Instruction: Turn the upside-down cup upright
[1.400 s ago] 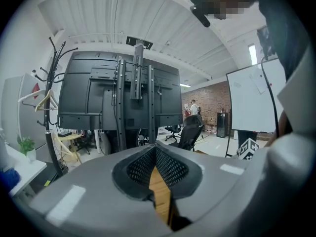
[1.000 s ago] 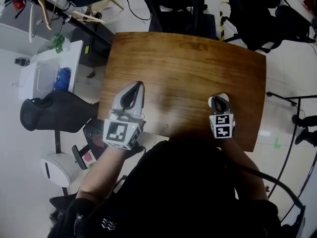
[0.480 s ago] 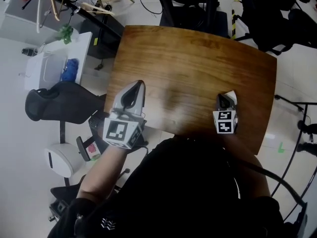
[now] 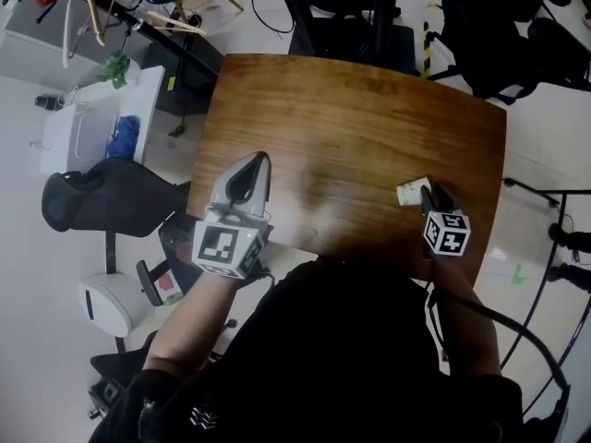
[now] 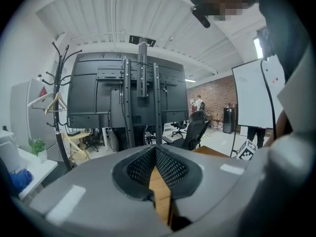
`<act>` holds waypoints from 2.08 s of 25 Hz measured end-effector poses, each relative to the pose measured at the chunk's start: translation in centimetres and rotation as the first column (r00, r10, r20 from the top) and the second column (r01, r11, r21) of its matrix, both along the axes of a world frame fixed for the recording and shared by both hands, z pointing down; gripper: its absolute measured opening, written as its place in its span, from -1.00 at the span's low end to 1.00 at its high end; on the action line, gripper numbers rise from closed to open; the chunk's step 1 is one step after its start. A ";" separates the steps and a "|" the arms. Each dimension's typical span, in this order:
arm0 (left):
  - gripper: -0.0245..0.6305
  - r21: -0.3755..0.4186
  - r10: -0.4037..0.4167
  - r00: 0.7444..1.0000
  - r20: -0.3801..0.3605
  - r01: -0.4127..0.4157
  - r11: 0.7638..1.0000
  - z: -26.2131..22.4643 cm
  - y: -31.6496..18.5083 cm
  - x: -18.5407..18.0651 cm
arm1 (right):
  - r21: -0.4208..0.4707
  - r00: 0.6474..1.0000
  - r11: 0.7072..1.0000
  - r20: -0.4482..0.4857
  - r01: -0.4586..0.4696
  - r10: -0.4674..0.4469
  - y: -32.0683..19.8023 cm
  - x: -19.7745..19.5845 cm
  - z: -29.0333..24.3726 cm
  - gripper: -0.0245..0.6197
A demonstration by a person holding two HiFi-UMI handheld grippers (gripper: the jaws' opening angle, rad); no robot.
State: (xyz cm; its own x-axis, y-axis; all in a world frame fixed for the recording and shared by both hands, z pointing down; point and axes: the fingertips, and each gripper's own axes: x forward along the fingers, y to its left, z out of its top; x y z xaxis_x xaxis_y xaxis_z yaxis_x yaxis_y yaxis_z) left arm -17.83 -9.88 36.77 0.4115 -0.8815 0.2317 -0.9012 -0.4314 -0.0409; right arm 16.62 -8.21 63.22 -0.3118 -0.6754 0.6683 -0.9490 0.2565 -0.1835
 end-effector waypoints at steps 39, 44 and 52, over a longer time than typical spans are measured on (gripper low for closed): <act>-0.93 0.021 0.048 0.999 -0.019 -0.047 0.999 -0.2 -0.7 1.5 | 0.013 0.931 0.941 -0.156 0.337 -0.331 3.4 -8.5 -1.7 -0.86; -0.93 0.023 0.054 0.998 -0.016 -0.054 0.998 -0.2 -0.5 1.4 | 0.029 0.931 0.940 -0.145 0.341 -0.334 3.5 -8.7 -2.0 -0.82; -0.93 0.021 0.091 0.995 -0.028 -0.091 0.996 -0.2 -1.0 2.3 | 0.129 0.935 0.932 -0.154 0.339 -0.319 3.4 -8.6 -5.5 -0.80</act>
